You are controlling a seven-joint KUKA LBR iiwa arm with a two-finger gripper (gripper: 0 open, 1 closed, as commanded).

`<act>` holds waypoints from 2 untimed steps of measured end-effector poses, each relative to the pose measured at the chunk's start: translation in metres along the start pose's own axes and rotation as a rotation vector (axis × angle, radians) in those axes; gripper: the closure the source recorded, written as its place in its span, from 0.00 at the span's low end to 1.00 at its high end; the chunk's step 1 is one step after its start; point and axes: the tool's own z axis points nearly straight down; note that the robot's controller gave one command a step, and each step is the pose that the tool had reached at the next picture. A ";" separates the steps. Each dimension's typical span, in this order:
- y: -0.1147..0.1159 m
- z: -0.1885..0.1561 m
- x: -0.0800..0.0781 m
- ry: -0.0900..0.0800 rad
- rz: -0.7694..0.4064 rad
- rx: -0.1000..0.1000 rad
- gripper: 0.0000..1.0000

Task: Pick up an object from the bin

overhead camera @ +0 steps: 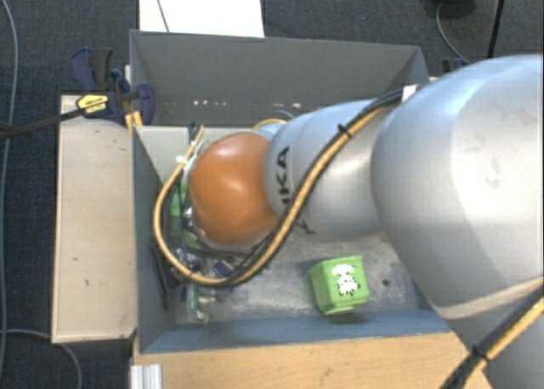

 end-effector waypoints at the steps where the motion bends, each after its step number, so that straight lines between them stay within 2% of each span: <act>1: 0.000 0.000 0.000 -0.001 0.001 0.000 1.00; 2: 0.000 -0.001 0.000 -0.002 0.002 0.000 1.00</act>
Offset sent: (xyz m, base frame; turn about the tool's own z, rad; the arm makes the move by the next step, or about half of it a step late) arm 0.0001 0.0001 0.0478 0.0000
